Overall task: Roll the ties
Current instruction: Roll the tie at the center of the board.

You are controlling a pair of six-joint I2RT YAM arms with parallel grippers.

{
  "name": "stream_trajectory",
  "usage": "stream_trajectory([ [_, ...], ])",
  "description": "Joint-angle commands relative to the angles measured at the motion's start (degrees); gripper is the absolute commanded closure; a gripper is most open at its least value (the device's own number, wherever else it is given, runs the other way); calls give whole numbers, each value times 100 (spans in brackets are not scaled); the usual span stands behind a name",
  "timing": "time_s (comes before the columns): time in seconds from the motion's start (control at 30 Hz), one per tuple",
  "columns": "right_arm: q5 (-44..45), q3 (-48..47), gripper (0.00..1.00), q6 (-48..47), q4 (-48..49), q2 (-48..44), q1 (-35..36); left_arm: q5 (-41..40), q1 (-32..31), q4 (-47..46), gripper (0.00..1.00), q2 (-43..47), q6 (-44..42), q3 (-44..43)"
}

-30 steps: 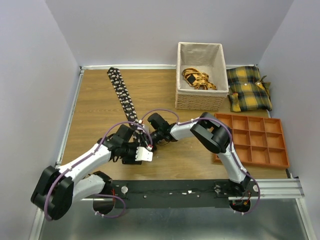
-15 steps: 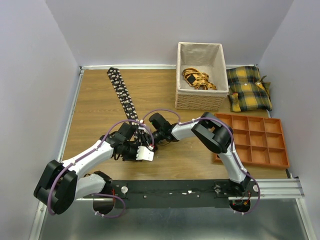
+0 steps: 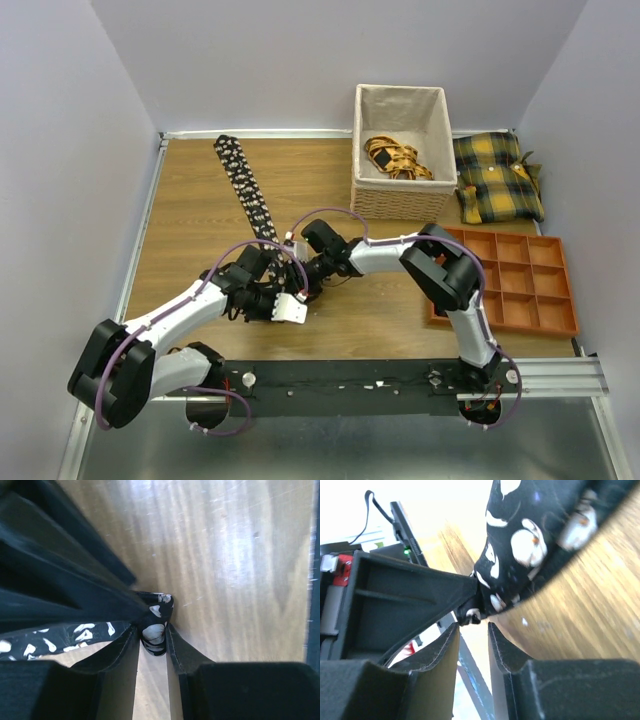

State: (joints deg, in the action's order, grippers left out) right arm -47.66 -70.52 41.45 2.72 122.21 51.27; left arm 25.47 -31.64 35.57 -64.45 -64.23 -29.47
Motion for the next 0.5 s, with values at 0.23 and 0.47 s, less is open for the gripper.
stream_trajectory([
  [0.23,1485,1915,62,-1129,1035,-1987,-55,766,-9,907,67,-226,964,-532],
  [0.47,2742,3823,62,-2779,3320,-3254,427,757,35,1137,68,-384,1018,-718],
])
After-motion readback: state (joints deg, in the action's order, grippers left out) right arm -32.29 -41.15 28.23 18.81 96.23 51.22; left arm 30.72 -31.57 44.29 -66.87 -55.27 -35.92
